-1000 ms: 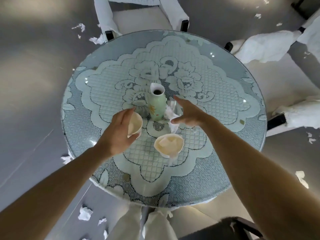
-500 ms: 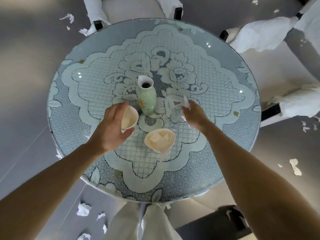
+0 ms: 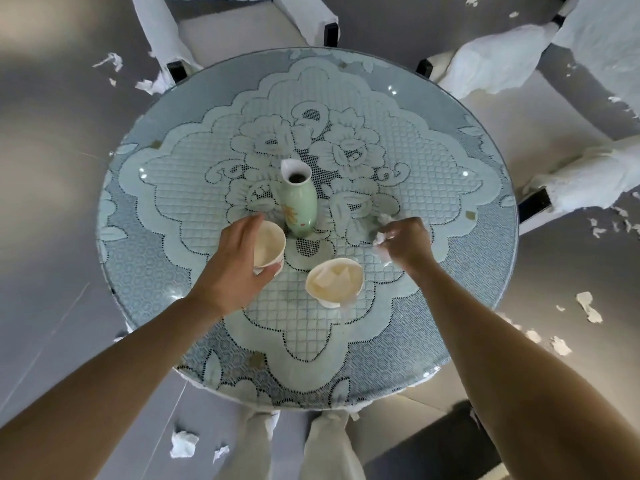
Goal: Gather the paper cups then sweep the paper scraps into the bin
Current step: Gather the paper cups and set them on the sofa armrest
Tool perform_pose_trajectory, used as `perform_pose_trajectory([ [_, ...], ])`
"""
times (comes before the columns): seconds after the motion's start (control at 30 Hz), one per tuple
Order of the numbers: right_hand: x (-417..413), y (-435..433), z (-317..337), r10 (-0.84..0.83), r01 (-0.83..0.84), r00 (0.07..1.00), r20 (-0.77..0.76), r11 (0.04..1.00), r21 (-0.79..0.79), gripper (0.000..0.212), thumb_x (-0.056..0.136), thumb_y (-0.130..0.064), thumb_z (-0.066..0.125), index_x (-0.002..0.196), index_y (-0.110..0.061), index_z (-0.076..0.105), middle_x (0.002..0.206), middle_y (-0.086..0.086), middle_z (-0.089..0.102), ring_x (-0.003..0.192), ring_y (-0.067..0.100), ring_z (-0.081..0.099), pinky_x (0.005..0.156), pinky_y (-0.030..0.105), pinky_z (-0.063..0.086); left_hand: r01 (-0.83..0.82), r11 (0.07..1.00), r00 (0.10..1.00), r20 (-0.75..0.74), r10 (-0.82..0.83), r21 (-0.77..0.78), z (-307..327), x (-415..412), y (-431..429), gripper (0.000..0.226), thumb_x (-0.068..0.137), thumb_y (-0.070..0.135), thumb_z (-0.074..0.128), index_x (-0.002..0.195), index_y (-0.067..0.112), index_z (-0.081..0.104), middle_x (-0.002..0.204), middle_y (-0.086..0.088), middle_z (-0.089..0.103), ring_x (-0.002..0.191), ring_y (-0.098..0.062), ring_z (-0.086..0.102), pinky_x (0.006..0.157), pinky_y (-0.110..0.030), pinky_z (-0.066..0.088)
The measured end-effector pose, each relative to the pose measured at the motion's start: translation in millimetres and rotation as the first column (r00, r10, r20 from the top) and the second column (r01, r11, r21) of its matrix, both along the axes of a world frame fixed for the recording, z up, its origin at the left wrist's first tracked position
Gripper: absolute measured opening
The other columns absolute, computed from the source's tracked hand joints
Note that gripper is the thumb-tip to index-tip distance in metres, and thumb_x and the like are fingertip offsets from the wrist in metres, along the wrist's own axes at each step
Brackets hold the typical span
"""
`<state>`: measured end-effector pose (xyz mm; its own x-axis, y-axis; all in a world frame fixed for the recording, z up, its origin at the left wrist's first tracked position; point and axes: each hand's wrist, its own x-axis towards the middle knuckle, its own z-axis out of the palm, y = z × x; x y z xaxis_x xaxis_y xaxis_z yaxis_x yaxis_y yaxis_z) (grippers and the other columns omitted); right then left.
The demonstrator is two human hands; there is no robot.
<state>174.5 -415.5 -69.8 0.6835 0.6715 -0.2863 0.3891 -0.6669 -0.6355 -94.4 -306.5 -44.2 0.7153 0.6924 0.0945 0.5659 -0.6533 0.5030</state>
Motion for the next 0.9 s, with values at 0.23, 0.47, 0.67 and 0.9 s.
perform_pose_trajectory([
  [0.23,-6,-3,6,0.135,-0.087,0.951,0.278,0.98,-0.177,0.043,0.086,-0.041,0.046,0.128,-0.037,0.057,0.135,0.006,0.042,0.123,0.029,0.033,0.099,0.046,0.026,0.064,0.998,0.998,0.008,-0.064,-0.007,-1,1,6,0.082,0.08,0.023,0.076,0.146,0.003,0.031,0.145,-0.014,0.034,0.132,-0.03,0.031,0.092,-0.044,0.046],
  [0.47,-17,-3,3,0.267,-0.187,0.92,0.288,0.943,-0.275,0.052,0.091,-0.048,0.057,0.136,-0.022,0.051,0.133,0.015,0.04,0.12,0.032,0.045,0.09,0.045,0.048,0.082,0.997,0.997,-0.011,-0.082,-0.015,-5,-5,8,0.085,0.079,0.024,0.076,0.147,0.004,0.029,0.144,-0.016,0.034,0.131,-0.032,0.034,0.09,-0.047,0.049],
  [0.67,-46,8,10,0.279,-0.261,0.949,0.147,0.957,-0.13,0.017,0.087,-0.012,0.067,0.101,-0.004,0.072,0.095,0.015,0.071,0.081,0.022,0.065,0.065,0.018,0.041,0.079,0.997,0.997,0.005,-0.079,-0.02,-7,-5,6,0.083,0.079,0.023,0.076,0.146,0.003,0.03,0.142,-0.016,0.035,0.128,-0.034,0.036,0.085,-0.048,0.051],
  [0.9,-32,-1,78,0.048,-0.049,0.998,0.03,0.998,0.038,0.026,0.08,-0.022,0.076,0.104,-0.011,0.075,0.101,0.006,0.074,0.09,0.017,0.069,0.082,0.032,0.055,0.07,0.996,0.998,0.013,-0.069,-0.06,-3,-6,3,0.083,0.082,0.025,0.074,0.148,0.008,0.027,0.145,-0.013,0.03,0.128,-0.032,0.035,0.088,-0.048,0.049],
])
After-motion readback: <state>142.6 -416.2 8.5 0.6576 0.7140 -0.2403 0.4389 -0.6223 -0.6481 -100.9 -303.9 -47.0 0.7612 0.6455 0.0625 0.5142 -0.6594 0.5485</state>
